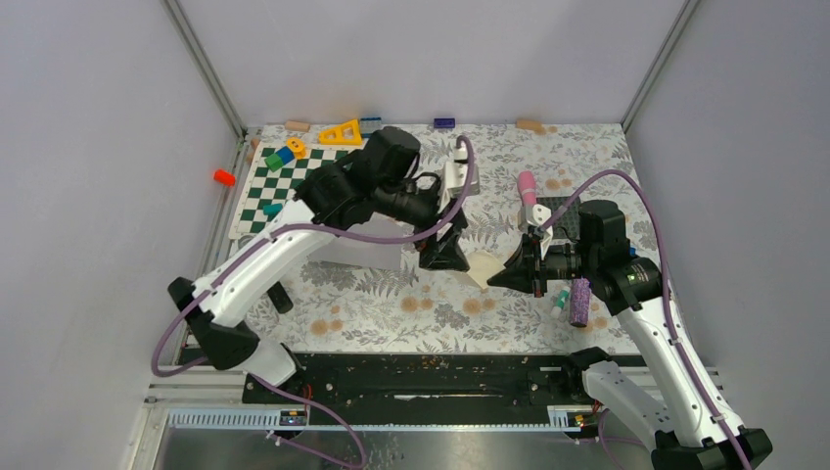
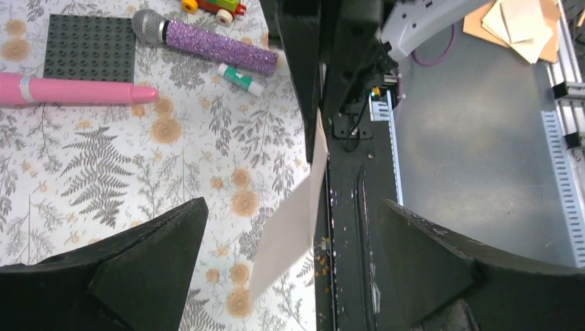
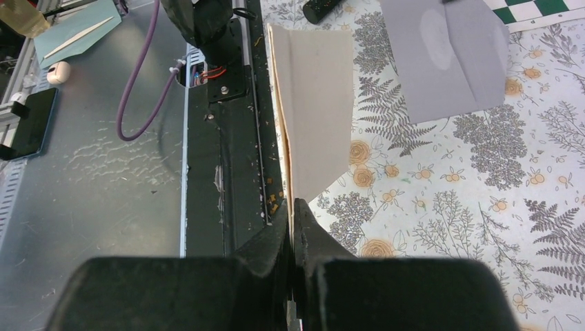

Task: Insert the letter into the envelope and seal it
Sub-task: Fold the letter.

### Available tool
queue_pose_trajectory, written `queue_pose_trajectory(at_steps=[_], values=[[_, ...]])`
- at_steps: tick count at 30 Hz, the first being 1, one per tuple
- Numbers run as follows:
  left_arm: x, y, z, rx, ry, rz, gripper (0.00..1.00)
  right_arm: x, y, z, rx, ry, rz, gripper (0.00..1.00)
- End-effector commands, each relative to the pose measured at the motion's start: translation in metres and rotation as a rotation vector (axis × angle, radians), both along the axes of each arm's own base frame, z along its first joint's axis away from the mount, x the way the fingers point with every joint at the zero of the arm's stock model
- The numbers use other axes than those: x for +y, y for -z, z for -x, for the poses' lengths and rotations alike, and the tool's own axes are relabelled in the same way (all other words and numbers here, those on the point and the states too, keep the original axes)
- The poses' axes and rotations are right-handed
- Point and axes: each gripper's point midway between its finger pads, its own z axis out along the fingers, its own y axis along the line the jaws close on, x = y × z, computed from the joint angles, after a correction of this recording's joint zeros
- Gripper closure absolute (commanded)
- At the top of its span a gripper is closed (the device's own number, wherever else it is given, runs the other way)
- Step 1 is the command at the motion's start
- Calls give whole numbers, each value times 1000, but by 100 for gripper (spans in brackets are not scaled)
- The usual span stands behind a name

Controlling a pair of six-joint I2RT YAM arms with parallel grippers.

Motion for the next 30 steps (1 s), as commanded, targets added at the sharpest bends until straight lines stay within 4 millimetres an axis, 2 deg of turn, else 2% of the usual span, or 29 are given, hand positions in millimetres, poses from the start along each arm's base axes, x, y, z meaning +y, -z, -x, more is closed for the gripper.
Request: queue_pose_trajectory(at_steps=[1,7,11,13,24,29,30], values=[[27,-8,11,-173,46,31,1,3,-15,7,-12,-37,-44,100],[43,39,16,-208,91,-50,1,2,-29,13,-4,-53,-79,100],[43,51,18,-225,103,-50,7,3,-32,14,4,-59,-93,100],[42,52,18,-219,109,-49,15,3,-32,14,9,-62,-94,100],[33,38,27,-181,153,1,46,2,-28,11,24,-56,-91,100],[30,38,36,-175,184,0,74,3,-27,10,46,-62,-95,100],[29,38,39,-175,192,-2,83,3,-27,10,50,-62,-96,100]])
